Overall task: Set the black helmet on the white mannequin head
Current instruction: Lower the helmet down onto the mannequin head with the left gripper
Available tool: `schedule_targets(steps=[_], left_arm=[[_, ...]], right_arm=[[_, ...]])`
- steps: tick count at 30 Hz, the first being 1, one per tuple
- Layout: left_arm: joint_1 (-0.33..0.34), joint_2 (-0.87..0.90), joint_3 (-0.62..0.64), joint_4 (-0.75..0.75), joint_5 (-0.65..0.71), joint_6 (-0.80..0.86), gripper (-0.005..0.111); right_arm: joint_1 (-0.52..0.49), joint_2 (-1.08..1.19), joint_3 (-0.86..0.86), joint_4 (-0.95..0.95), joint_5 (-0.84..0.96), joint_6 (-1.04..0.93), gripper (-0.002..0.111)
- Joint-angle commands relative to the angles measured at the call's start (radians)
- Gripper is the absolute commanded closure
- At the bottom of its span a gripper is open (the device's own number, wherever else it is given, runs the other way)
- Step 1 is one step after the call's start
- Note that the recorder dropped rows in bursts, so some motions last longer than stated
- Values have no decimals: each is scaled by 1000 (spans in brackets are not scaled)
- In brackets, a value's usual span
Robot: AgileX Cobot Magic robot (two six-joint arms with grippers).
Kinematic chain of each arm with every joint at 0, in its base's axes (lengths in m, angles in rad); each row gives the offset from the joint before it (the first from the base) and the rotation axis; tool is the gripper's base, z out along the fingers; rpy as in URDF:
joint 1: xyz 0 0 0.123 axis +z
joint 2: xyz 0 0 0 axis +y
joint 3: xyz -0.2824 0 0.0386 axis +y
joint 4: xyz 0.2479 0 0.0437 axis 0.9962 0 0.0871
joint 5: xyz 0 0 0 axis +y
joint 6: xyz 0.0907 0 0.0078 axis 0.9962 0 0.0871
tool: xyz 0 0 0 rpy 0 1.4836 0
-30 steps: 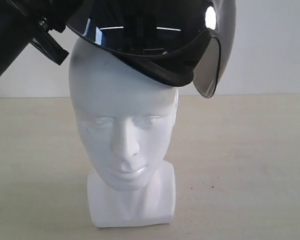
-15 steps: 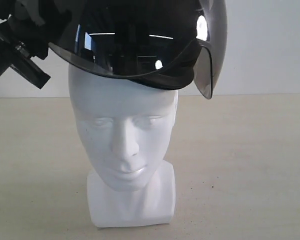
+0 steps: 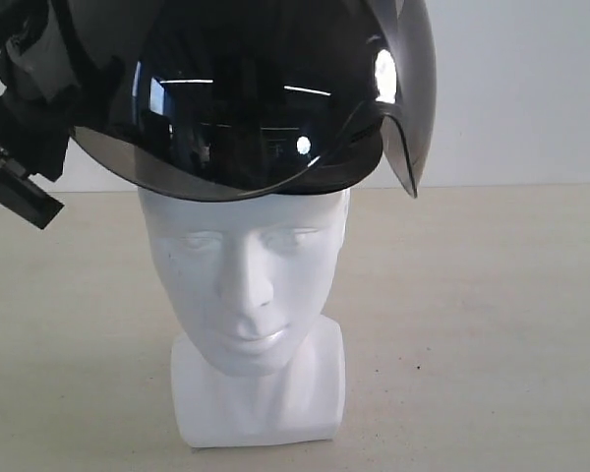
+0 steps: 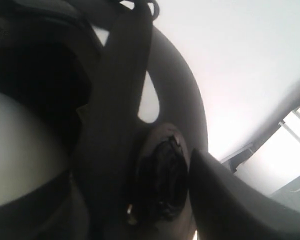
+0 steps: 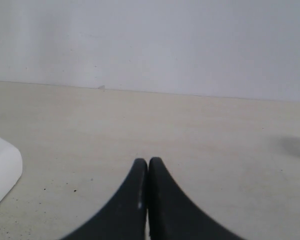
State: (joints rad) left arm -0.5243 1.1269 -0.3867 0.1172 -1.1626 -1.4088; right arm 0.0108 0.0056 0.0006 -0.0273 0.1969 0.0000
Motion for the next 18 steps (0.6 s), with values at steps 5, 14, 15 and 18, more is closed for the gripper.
schedule_targets(steps=[5, 14, 15, 18], left_arm=[[26, -32, 45, -154, -58, 152, 102], [26, -32, 47, -145, -58, 191, 102], [26, -32, 47, -145, -58, 196, 102], [26, -32, 59, -147, -58, 196, 102]], right_arm=[[1, -6, -1, -8, -17, 0, 108], [1, -6, -1, -8, -17, 0, 108], [1, -6, -1, -8, -17, 0, 108], [1, -6, -1, -8, -17, 0, 108]])
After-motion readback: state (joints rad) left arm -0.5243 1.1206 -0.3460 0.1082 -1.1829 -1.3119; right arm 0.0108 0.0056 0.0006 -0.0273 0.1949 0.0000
